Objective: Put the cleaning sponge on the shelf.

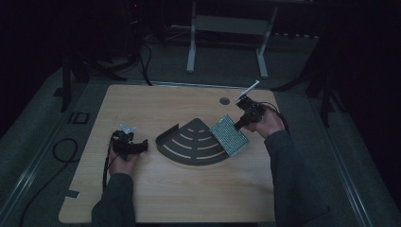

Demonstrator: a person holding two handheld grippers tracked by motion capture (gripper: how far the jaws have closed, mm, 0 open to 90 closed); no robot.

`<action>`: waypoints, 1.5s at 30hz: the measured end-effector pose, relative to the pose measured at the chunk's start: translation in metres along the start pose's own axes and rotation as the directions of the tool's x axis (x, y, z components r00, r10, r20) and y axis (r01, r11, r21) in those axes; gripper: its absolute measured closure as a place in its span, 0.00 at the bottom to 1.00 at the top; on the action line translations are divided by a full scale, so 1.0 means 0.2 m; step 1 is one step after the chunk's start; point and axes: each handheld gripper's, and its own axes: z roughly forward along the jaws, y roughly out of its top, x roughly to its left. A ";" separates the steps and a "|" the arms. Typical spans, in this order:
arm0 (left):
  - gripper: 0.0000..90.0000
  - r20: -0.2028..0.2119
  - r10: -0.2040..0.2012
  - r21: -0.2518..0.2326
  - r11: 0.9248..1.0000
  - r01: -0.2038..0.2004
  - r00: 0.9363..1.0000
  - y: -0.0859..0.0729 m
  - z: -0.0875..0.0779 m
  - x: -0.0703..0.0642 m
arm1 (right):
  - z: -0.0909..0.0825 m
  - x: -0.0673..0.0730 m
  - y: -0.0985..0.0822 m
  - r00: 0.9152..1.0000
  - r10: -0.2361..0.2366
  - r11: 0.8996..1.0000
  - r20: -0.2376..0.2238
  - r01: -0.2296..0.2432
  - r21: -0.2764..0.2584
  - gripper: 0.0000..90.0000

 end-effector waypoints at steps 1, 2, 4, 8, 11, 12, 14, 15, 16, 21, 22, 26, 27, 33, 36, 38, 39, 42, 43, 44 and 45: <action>0.17 0.000 0.000 0.000 1.000 0.000 1.000 0.00 0.00 0.00 | 0.00 0.00 0.00 1.000 -0.001 1.000 0.005 0.001 0.002 1.00; 0.17 0.000 0.000 0.000 1.000 0.000 1.000 0.00 0.00 0.00 | 0.01 0.00 0.01 1.000 -0.002 1.000 0.003 0.002 0.002 1.00; 0.17 0.000 0.000 0.000 1.000 0.000 1.000 0.00 0.00 0.00 | 0.02 0.01 0.02 1.000 -0.008 1.000 0.014 0.008 0.008 1.00; 0.17 0.000 0.000 0.000 1.000 0.000 1.000 0.00 0.00 0.00 | 0.04 0.01 0.04 1.000 -0.007 1.000 0.023 0.007 0.016 1.00; 0.17 0.000 0.000 0.000 1.000 0.000 1.000 0.00 0.00 0.00 | 0.05 0.00 0.05 1.000 -0.005 1.000 0.021 0.004 0.016 1.00; 0.17 0.000 0.000 0.000 1.000 0.000 1.000 0.00 0.00 0.00 | 0.05 0.00 0.05 1.000 -0.004 1.000 0.021 0.004 0.016 1.00; 0.17 0.001 0.000 0.000 1.000 0.000 1.000 0.00 0.00 0.00 | 0.06 0.01 0.06 1.000 -0.004 1.000 0.023 0.004 0.016 1.00; 0.17 0.001 0.000 0.000 1.000 0.000 1.000 0.00 0.00 0.00 | 0.06 0.01 0.07 1.000 -0.007 1.000 0.024 0.007 0.016 1.00; 0.17 0.001 0.001 0.000 1.000 -0.001 1.000 0.00 0.00 0.00 | 0.06 0.01 0.07 1.000 -0.008 1.000 0.024 0.007 0.014 1.00; 0.17 0.001 0.001 0.001 1.000 -0.001 1.000 0.00 0.00 0.00 | 0.07 0.03 0.11 1.000 -0.015 1.000 0.022 0.014 0.008 1.00; 0.17 0.001 0.001 0.001 1.000 -0.001 1.000 0.00 0.00 0.00 | 0.07 0.03 0.11 1.000 -0.018 1.000 0.018 0.018 0.005 1.00; 0.17 0.001 0.002 0.002 1.000 -0.002 1.000 0.00 0.00 0.00 | 0.09 0.04 0.14 0.999 -0.028 1.000 0.017 0.028 0.006 1.00; 0.17 0.001 0.002 0.003 1.000 -0.002 1.000 0.00 0.00 0.00 | 0.10 0.05 0.14 0.999 -0.029 1.000 0.017 0.029 0.007 1.00; 0.17 0.001 0.003 0.003 1.000 -0.003 1.000 0.00 0.00 0.00 | 0.14 0.07 0.17 0.999 -0.045 0.999 0.016 0.044 0.023 1.00; 0.17 0.001 0.003 0.003 1.000 -0.003 1.000 0.00 0.00 0.00 | 0.16 0.08 0.18 0.998 -0.053 0.998 0.017 0.052 0.034 1.00; 0.17 0.001 0.003 0.003 1.000 -0.003 1.000 0.00 0.00 0.00 | 0.18 0.09 0.18 0.998 -0.060 0.997 0.017 0.059 0.040 1.00; 0.17 0.001 0.003 0.003 1.000 -0.003 1.000 0.00 0.00 0.00 | 0.18 0.09 0.18 0.998 -0.063 0.997 0.017 0.062 0.043 1.00; 0.17 0.001 0.003 0.004 1.000 -0.003 1.000 0.00 0.00 0.00 | 0.20 0.10 0.18 0.998 -0.069 0.996 0.014 0.068 0.050 1.00; 0.17 0.001 0.003 0.004 1.000 -0.003 1.000 0.00 0.00 0.00 | 0.20 0.10 0.18 0.998 -0.069 0.996 0.014 0.068 0.050 1.00; 0.17 0.001 0.003 0.004 1.000 -0.003 1.000 0.00 0.00 0.00 | 0.21 0.10 0.18 0.997 -0.073 0.996 0.014 0.072 0.055 1.00; 0.17 0.001 0.004 0.004 1.000 -0.004 1.000 0.00 0.00 0.00 | 0.21 0.11 0.18 0.997 -0.075 0.996 0.014 0.074 0.056 1.00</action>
